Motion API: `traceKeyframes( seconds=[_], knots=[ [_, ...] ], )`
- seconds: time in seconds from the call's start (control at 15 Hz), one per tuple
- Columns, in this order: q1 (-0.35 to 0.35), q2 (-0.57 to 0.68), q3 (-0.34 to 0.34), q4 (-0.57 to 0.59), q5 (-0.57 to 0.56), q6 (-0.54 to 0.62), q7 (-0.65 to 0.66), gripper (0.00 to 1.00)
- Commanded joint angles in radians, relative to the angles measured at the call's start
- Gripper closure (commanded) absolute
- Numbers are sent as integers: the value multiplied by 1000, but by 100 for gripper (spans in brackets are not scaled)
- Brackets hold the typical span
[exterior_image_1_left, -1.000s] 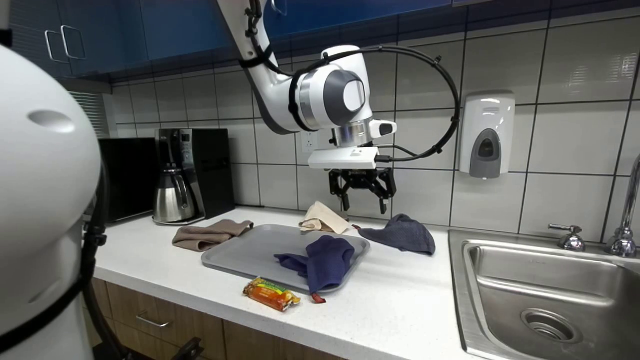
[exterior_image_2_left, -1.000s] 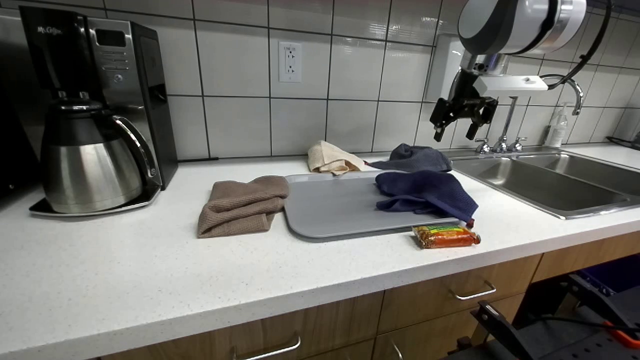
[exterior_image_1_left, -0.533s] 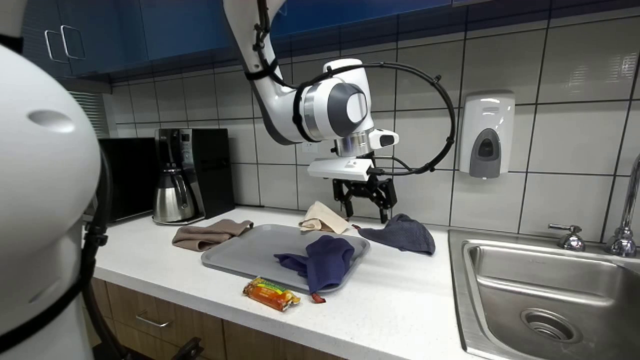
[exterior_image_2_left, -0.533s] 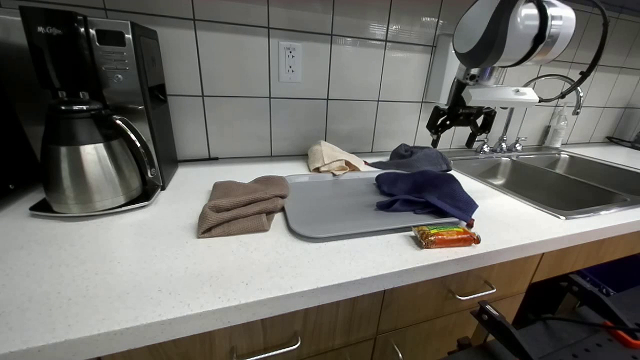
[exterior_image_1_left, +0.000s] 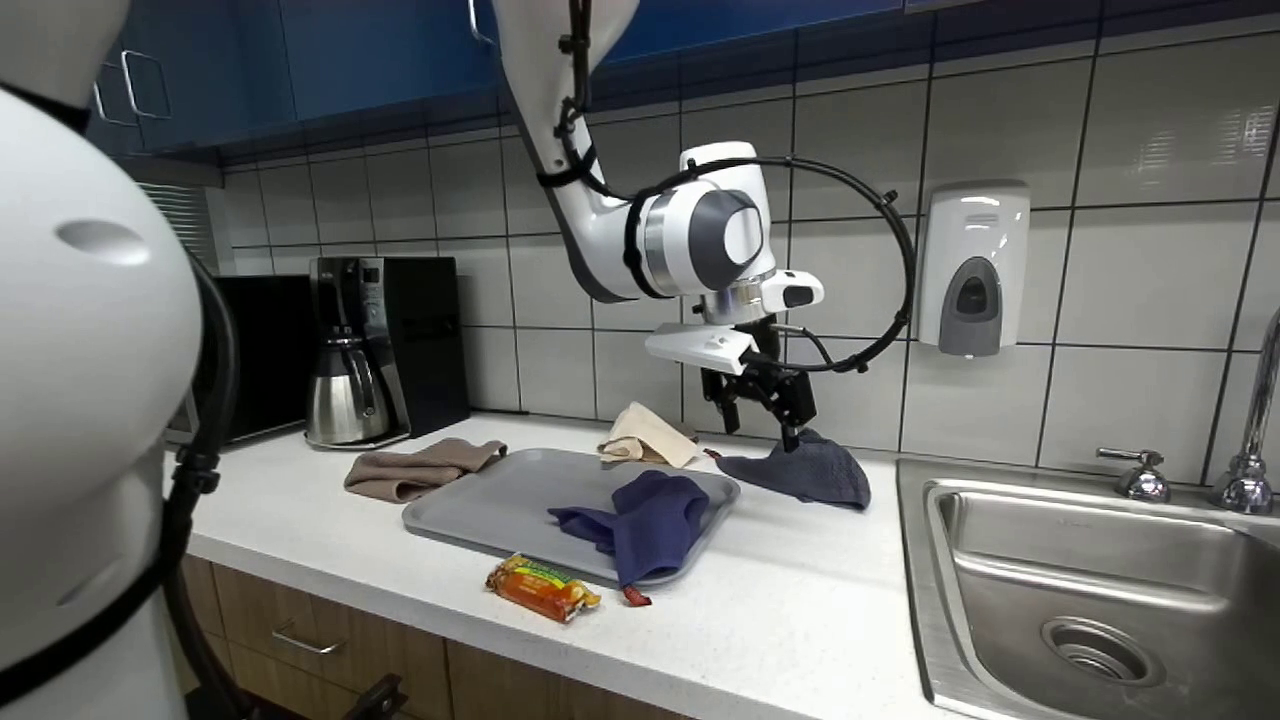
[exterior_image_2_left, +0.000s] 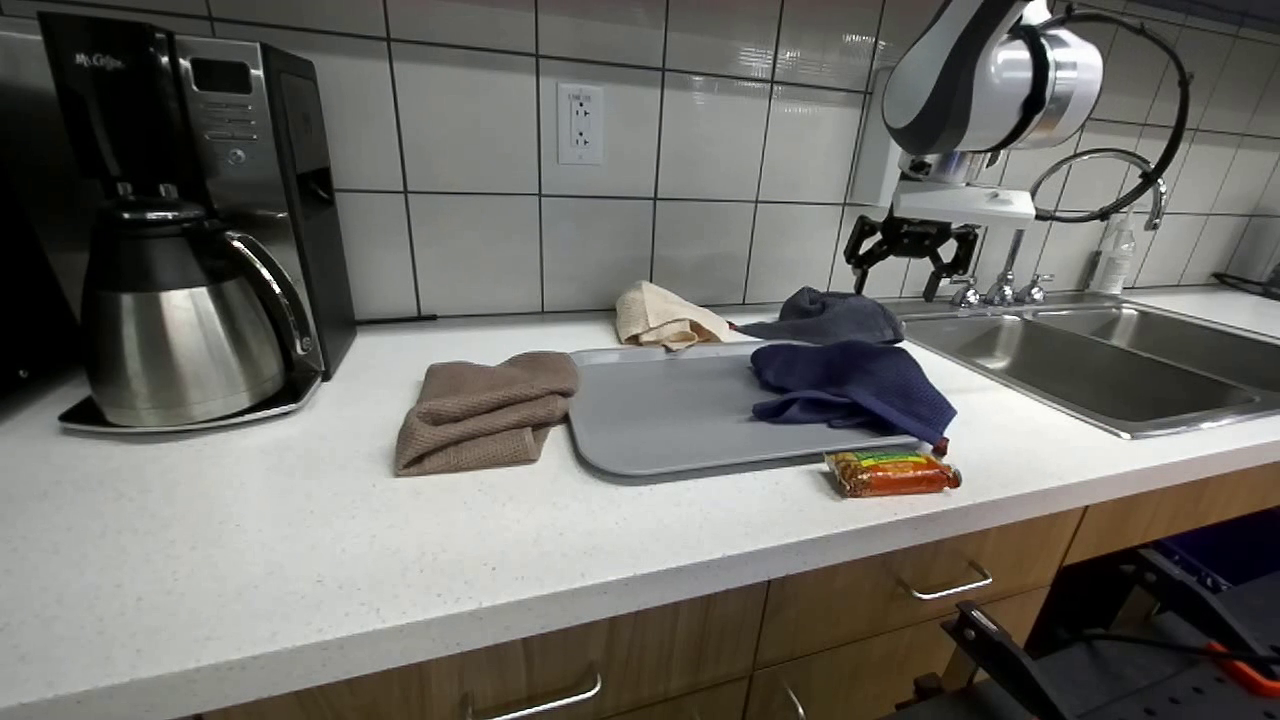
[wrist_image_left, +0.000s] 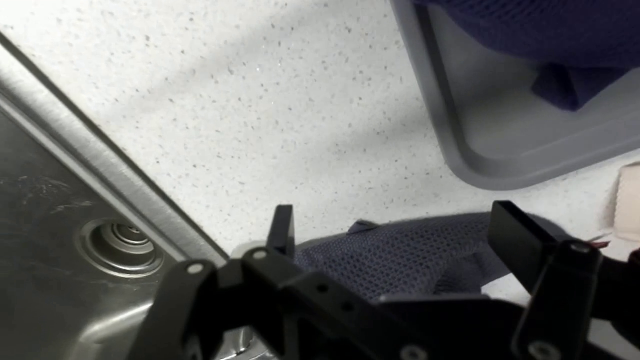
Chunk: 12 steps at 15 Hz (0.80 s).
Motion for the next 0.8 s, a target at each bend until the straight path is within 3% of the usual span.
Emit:
traceKeyframes(
  seconds=[0.0,0.73],
  knots=[
    [12,87,-35,125,19,-46,94,0],
    [21,285,-48,424,136,-188,261,0]
  ],
)
